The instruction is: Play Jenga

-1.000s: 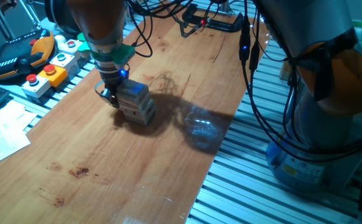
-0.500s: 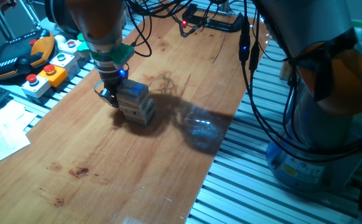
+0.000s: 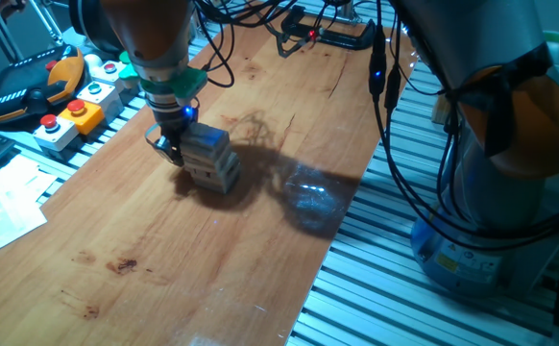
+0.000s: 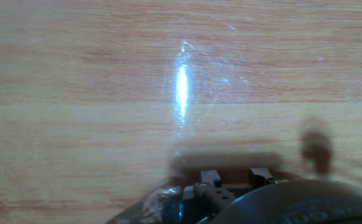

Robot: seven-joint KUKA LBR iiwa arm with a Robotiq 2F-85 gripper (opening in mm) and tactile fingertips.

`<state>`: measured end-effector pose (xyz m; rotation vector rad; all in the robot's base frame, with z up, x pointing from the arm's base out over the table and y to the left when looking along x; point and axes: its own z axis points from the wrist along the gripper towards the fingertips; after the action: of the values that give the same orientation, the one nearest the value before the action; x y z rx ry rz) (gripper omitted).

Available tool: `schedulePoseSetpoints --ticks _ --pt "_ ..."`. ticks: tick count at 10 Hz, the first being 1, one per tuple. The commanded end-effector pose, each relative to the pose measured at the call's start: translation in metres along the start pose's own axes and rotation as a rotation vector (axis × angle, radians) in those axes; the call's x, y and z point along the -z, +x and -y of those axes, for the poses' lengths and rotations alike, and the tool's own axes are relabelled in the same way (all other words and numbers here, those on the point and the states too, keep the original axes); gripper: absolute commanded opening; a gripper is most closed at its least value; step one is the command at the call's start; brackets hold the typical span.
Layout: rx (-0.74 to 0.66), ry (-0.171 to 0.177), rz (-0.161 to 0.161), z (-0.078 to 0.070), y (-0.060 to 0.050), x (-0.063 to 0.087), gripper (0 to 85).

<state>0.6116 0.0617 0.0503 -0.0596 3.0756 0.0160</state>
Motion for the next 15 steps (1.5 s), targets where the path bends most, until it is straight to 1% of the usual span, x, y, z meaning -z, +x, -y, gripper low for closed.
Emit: schedulePoseSetpoints --ticks 1,11,15 --pt "0.000 -0.001 0.000 0.0002 0.0002 -0.0012 1.0" --pt "-0.005 -0.002 0.004 -0.0009 -0.0019 -0.0025 1.0" --pt "-0.004 -0.005 -0.002 -0.0013 -0.0014 0.0024 1.0"
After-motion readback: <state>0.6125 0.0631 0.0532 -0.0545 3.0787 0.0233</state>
